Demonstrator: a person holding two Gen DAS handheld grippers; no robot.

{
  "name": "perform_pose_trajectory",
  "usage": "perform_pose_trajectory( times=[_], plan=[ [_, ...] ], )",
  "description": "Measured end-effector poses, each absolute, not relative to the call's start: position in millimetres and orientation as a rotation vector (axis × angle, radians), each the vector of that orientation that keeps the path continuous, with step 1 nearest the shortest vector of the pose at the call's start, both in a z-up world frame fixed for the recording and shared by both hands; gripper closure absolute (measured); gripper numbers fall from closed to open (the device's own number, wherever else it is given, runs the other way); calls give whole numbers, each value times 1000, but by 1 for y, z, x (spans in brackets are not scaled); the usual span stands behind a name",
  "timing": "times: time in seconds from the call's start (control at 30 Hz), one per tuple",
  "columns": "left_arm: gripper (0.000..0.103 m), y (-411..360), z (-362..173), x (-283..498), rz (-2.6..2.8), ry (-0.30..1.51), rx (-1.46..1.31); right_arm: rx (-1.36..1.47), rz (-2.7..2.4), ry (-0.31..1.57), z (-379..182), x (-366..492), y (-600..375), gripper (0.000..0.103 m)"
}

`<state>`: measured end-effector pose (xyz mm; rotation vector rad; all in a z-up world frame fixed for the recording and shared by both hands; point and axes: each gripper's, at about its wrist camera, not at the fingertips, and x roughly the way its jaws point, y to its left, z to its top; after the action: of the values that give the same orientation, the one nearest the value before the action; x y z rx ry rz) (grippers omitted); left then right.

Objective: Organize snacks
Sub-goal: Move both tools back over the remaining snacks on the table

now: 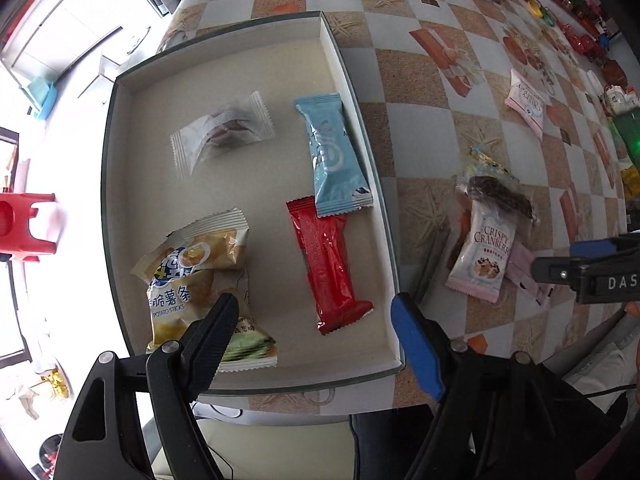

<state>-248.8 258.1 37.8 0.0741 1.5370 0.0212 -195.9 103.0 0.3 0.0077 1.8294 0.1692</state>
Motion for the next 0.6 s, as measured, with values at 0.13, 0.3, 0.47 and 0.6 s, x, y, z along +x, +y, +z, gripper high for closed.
perform_pose_trajectory(
  times=[0.13,0.3,0.47,0.6],
  plan=[
    [22,258,36,-256,37,1546,86,-1,194,1804,1,-187,130,17],
    [22,261,41,-268,38,1553,94,-35,184,1789,-7,-182,156,17],
    [21,253,45,-278,17,1554,123,-107,149,1795,-27,-179,176,2],
    [21,242,42,-279,-1,1564,137,-123,125,1764,-26,-177,154,2]
  ],
)
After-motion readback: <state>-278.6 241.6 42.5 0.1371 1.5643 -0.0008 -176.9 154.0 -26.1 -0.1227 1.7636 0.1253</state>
